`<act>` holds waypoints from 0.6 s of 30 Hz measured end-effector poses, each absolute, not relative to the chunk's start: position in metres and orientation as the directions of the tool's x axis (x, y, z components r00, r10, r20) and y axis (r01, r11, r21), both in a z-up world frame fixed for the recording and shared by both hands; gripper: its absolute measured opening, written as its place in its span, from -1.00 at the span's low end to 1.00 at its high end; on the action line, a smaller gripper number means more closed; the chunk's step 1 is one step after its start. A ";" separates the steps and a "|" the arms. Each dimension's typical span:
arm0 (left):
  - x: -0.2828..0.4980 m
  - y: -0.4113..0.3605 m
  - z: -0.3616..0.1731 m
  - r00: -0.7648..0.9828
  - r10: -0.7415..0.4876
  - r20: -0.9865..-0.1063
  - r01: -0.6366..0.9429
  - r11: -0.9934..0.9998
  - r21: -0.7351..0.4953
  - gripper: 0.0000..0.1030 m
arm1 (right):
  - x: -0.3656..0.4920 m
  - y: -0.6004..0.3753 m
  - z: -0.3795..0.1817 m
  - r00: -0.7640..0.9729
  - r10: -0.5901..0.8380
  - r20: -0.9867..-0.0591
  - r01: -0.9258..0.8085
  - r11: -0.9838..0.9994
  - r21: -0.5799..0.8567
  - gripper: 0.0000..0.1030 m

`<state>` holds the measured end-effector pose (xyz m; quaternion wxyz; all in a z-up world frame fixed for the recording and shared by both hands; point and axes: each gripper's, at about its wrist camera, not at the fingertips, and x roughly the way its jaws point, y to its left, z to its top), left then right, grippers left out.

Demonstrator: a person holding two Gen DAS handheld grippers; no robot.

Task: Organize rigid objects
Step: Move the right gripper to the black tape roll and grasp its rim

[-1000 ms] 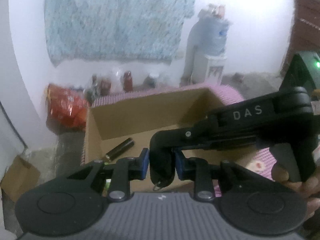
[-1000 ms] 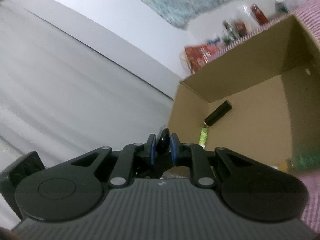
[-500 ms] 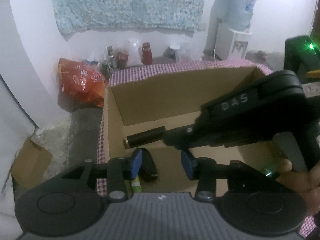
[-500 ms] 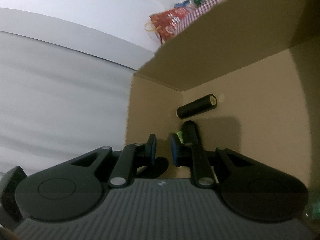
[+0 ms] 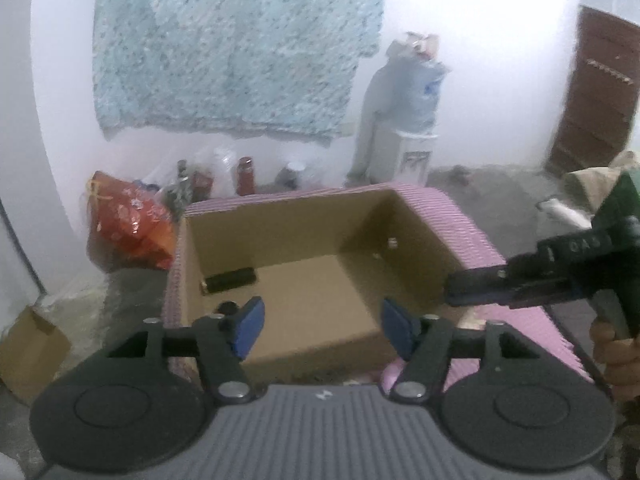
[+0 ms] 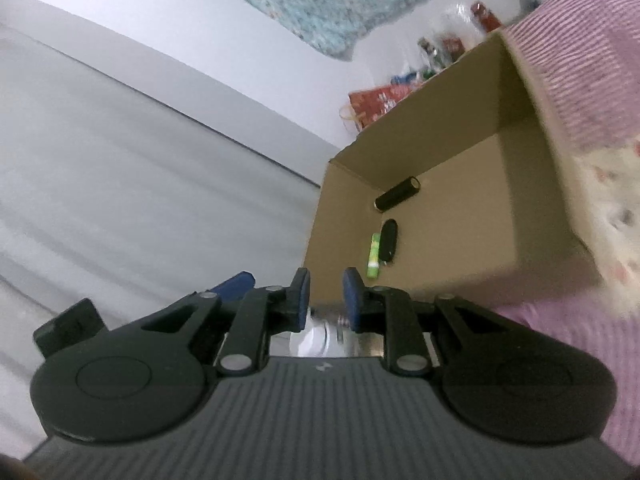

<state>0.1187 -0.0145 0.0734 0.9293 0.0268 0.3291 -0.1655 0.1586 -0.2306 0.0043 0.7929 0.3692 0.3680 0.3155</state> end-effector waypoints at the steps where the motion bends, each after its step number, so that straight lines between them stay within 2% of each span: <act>1: 0.111 -0.016 0.071 0.727 -0.301 -0.617 0.331 0.941 -0.069 0.35 | 0.144 -0.237 0.000 0.546 0.762 -0.349 -0.232 0.538 0.811 -0.55; 4: 0.086 -0.022 0.054 0.710 -0.327 -0.624 0.343 0.934 -0.099 0.37 | 0.097 -0.255 -0.016 0.604 0.706 -0.370 -0.223 0.596 0.772 -0.49; 9: 0.057 -0.045 0.005 0.668 -0.311 -0.676 0.361 0.930 -0.071 0.38 | 0.040 -0.265 -0.055 0.666 0.602 -0.439 -0.136 0.678 0.723 -0.49; 13: 0.052 -0.063 -0.031 0.605 -0.311 -0.733 0.384 0.920 -0.075 0.39 | 0.028 -0.250 -0.087 0.677 0.530 -0.511 -0.074 0.739 0.669 -0.49; 18: 0.050 -0.090 -0.061 0.560 -0.306 -0.770 0.436 0.899 -0.041 0.39 | 0.028 -0.234 -0.099 0.648 0.503 -0.572 -0.087 0.795 0.600 -0.49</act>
